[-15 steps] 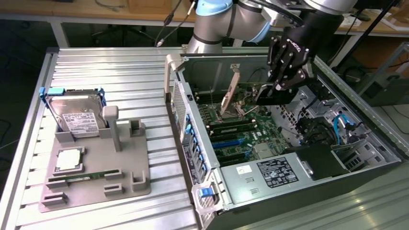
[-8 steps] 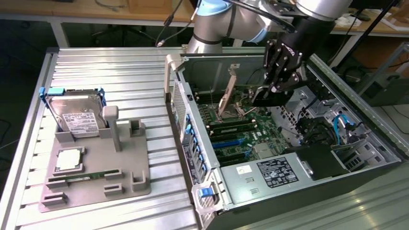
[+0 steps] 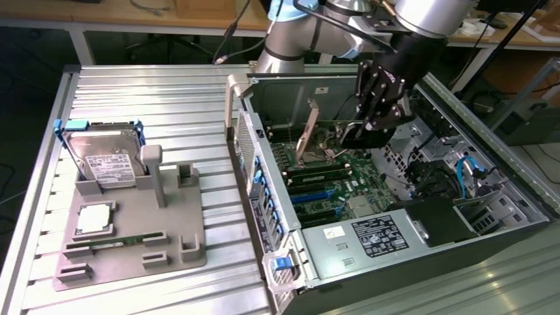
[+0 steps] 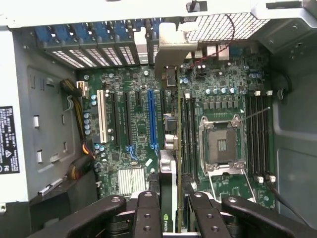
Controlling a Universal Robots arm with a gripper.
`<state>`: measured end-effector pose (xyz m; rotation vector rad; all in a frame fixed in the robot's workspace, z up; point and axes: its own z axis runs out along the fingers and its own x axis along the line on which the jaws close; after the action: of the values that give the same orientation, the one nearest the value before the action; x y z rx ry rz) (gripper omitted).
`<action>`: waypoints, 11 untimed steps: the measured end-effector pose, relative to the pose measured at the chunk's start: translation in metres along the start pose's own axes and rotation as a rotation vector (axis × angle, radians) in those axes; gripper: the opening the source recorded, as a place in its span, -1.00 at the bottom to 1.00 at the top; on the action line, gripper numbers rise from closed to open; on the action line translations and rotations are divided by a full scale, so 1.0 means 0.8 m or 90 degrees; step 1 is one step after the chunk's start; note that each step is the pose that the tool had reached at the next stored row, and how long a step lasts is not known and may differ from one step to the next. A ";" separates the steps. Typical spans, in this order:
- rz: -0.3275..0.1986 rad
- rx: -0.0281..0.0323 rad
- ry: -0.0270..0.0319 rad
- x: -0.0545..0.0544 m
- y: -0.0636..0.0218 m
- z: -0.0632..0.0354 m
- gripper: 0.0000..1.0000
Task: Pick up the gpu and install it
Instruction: 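Insert the gpu into the slot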
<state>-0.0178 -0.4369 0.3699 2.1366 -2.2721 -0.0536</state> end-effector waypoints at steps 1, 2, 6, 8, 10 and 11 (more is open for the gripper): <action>0.000 0.0000 0.0000 -0.001 0.000 0.002 -0.47; 0.000 0.0000 0.0000 -0.001 0.000 0.004 -0.47; 0.000 0.0000 0.0000 -0.003 0.000 0.014 -0.47; 0.000 0.0000 0.0000 -0.003 0.000 0.019 -0.47; 0.000 0.0000 0.0001 -0.003 -0.001 0.022 -0.47; 0.000 0.0000 0.0003 -0.003 -0.001 0.022 -0.47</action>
<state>-0.0179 -0.4343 0.3527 2.1363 -2.2718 -0.0531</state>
